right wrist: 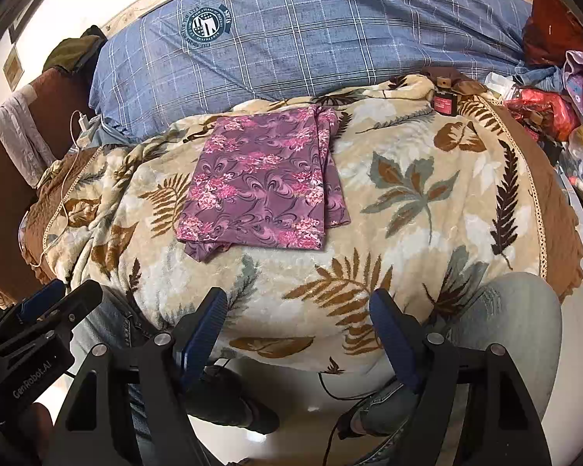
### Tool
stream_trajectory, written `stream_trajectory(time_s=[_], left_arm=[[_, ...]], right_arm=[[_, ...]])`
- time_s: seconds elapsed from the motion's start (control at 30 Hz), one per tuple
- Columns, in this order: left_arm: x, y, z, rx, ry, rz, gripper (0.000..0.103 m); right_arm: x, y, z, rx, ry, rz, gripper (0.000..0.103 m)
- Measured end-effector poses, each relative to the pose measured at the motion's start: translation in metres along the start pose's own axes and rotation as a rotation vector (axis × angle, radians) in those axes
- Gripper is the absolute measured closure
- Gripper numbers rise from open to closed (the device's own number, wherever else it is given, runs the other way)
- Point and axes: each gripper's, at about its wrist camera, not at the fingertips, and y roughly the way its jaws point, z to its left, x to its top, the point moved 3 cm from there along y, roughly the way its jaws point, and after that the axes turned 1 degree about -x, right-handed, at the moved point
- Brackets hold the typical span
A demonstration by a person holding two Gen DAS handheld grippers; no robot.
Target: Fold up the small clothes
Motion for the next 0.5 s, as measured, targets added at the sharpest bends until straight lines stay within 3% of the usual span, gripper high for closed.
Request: stream_trajectory(time_s=[0.5], left_arm=[[0.006, 0.009, -0.004, -0.005, 0.004, -0.007, 0.035]], right_arm=[[0.021, -0.006, 0.006, 0.001, -0.035, -0.064, 0.026]])
